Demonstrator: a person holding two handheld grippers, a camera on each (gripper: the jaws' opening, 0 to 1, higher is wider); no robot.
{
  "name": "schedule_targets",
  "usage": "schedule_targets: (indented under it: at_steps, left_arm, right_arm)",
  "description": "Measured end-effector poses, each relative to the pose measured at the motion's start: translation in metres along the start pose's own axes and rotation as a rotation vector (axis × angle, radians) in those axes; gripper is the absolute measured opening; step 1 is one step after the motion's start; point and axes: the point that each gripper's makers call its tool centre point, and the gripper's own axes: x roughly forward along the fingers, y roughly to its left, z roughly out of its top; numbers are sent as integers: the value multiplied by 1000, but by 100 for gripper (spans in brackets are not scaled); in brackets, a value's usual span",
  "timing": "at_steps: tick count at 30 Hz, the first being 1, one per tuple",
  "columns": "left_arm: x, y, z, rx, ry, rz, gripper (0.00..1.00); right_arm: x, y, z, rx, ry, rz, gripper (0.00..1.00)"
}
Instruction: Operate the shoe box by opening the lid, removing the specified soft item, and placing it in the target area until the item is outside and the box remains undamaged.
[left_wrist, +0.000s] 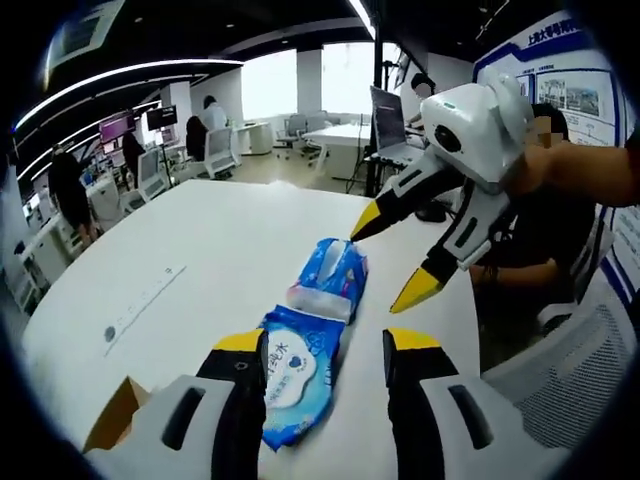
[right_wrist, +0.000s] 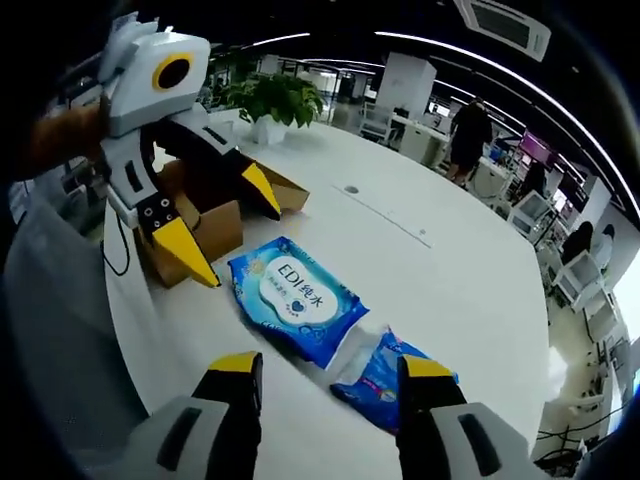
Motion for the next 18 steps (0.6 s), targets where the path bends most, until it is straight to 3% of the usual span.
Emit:
schedule_targets:
  at_steps: [7, 18]
  left_arm:
    - [-34, 7, 2, -34, -48, 45, 53]
    - [-88, 17, -10, -127, -116, 117, 67]
  right_arm:
    - [3, 21, 7, -3, -22, 41, 55]
    - [10, 57, 29, -51, -68, 138, 61]
